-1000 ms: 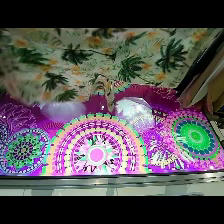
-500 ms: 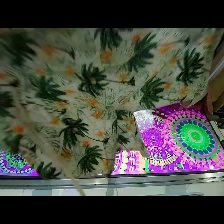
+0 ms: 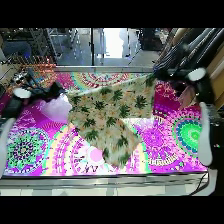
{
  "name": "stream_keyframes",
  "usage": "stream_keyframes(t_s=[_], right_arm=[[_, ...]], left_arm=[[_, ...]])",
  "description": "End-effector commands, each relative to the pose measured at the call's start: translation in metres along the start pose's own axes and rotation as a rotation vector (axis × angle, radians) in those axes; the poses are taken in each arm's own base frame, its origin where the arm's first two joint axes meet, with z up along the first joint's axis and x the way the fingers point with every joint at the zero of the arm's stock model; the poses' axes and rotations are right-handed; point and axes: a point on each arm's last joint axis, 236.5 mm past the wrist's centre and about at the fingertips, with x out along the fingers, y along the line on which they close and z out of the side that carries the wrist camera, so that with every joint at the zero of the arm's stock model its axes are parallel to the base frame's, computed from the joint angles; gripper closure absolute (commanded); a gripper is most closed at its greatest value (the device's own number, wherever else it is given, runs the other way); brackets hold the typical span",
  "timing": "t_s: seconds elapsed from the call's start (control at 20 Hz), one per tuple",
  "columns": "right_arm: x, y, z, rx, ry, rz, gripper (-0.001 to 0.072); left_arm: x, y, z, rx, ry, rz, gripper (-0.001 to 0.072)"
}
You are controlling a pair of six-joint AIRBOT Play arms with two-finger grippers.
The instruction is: Fold the clothes and pants, and hang the long-sleeved shirts on hangers.
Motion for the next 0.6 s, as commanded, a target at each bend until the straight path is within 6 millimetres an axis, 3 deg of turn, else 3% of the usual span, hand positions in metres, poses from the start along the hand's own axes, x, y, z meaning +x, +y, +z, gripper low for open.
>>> stream_keyframes(t_s=[0.0,0.15,0.25,0.35,0.55], right_arm=[[0.046,-0.004,-0.028,0.030,0.028,0.002,0.0705],[0.032,0.016,-0.027,0.005,0.071,0.045,0.0705],[0.011,0.033,-0.037,-0.020,0.150,0.082,0.0705],[-0.017,0.046,-0.054,-0.042,0.268,0.100,0.0705],[-0.074,0.050,-0.094,-0.060,0.513,0.044,0.0705]], left_arm=[[0.066,0.039,0.006,-0.120,-0.071,0.007,0.0697],[0.059,0.016,0.030,-0.081,-0.099,-0.037,0.0697],[0.048,0.011,0.032,-0.074,-0.042,-0.066,0.0697],[0.031,0.013,0.018,-0.069,0.090,-0.091,0.0697],[-0.022,0.022,-0.028,0.057,0.393,-0.169,0.0697]])
